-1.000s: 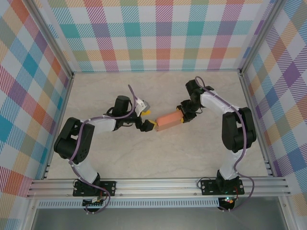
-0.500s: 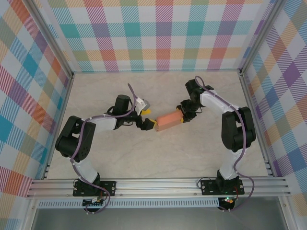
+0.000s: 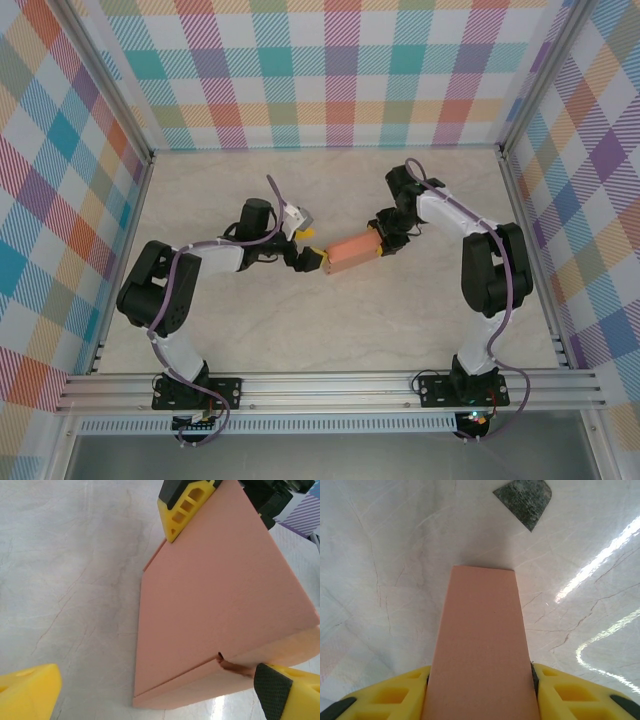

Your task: Fold the paper box

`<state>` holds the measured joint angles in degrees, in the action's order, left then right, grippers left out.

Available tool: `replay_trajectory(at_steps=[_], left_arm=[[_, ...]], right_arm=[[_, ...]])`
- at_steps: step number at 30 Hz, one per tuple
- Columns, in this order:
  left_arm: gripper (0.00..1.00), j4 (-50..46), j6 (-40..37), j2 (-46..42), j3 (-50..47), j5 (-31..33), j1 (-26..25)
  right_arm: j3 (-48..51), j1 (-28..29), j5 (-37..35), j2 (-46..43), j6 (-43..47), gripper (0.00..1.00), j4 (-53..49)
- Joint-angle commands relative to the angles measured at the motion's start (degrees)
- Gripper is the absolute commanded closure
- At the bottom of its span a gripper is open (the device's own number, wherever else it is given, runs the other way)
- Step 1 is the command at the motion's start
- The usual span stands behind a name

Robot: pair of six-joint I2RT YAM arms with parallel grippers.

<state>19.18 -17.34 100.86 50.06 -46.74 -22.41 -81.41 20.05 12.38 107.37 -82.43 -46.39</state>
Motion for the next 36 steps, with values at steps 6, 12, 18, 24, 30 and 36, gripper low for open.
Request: replay_trajectory(at_steps=[6, 12, 18, 24, 30, 36], left_arm=[[0.0, 0.86, -0.34, 1.53, 0.31, 0.41, -0.7], [0.0, 0.7, -0.33, 2.05, 0.64, -0.17, -0.7], [0.0, 0.21, -0.24, 2.15, 0.98, -0.32, -0.7], [0.0, -0.45, -0.17, 1.63, 1.37, -0.59, -0.69], [0.0, -0.55, 0.11, 0.9, 1.8, -0.81, -0.7], [0.0, -0.81, 0.3, -0.29, 2.06, -0.93, -0.71]], right_arm=[[-2.78, 0.43, -4.22, 1.07, 0.85, 0.49, -3.45], [-4.36, 0.42, -3.7, 1.17, 0.39, 0.43, -3.66], [-5.02, 0.4, -2.99, 1.08, 0.1, 0.38, -3.27], [-5.38, 0.33, -2.41, 0.48, -0.36, 0.31, -3.33], [-5.61, 0.34, -1.88, -0.05, -0.27, 0.3, -3.1], [-5.45, 0.25, -1.4, -1.02, -0.61, 0.26, -2.95]])
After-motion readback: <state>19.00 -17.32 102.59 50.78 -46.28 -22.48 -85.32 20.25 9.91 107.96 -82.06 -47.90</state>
